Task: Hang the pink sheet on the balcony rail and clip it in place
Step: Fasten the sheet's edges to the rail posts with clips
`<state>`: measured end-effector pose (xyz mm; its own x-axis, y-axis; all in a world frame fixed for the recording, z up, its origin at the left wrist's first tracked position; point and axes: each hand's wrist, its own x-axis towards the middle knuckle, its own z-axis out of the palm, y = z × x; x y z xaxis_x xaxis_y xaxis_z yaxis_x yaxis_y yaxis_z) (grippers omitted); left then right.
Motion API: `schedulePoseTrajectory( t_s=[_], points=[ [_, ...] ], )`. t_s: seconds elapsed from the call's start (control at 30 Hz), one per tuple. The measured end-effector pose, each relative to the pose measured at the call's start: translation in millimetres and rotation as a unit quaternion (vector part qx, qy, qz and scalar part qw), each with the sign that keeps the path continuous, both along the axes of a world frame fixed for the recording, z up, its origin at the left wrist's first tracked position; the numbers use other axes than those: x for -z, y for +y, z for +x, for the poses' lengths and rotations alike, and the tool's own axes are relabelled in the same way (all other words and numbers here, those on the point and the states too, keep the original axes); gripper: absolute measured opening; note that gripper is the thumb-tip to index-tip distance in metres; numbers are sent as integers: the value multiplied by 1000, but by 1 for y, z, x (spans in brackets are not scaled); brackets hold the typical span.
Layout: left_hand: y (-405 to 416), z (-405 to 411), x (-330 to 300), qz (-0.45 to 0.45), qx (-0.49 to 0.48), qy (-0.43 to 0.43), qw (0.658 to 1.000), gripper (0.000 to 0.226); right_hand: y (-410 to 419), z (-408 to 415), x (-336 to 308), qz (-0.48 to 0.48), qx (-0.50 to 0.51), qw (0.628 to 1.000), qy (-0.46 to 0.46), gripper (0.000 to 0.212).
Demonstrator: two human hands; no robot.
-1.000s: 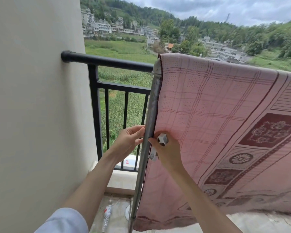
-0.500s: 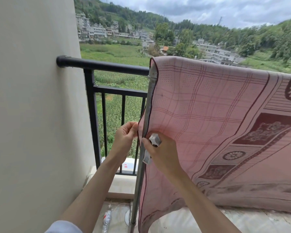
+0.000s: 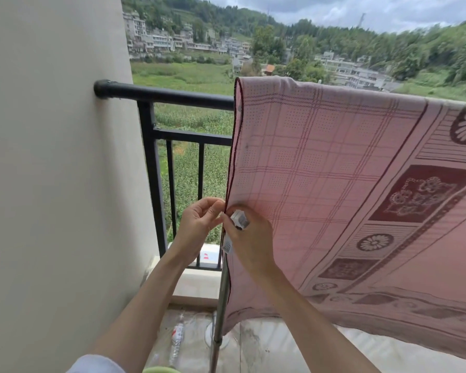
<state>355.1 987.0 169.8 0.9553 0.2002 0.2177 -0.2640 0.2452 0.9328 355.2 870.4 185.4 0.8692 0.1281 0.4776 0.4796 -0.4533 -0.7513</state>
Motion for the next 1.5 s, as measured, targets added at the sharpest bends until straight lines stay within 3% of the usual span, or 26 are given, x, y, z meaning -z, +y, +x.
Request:
schedulePoseTrajectory(
  t_s=[0.3,0.4,0.5,0.53,0.57,0.63,0.67,0.73,0.8,0.9,1.03,1.17,1.3,1.5],
  points=[
    [-1,-3,-17,75,-8,4,997,22,-5,-6,1,60,-57,996,29,4],
    [-3,-3,-20,102,-52,4,993,12,-9,-11,3,84,-77,989,90,9],
    [-8,-4,-17,134,-107,-14,985,12,-14,-15,11,160,-37,965,206,13],
    [-10,-5,-16,144,-124,-19,982,12,-16,-16,12,232,-28,936,263,17],
    [-11,-6,-15,154,-139,-22,978,11,-17,-17,12,335,-27,881,333,20],
    [-12,-6,-14,187,-163,-29,968,7,-19,-21,11,513,-34,733,445,20],
    [-12,-6,-14,208,-175,-34,962,6,-20,-24,13,559,-44,683,468,19],
    [-13,-6,-15,256,-200,-47,945,6,-21,-29,16,606,-66,632,479,17],
    [-12,-5,-15,281,-209,-56,935,9,-21,-33,19,620,-73,617,479,17],
    [-12,-1,-12,286,-191,-53,937,11,-24,-33,18,586,-75,644,486,8],
    [-16,1,-10,278,-171,-42,944,8,-28,-26,19,524,-64,707,470,31],
    [-16,0,-14,258,-154,-37,953,9,-32,-23,10,491,-70,763,414,8],
    [-8,1,-17,245,-164,-40,955,13,-44,-22,-2,451,-110,810,358,14],
    [-13,1,-13,193,-179,-33,964,11,-48,-16,-6,421,-99,832,348,6]
  ],
)
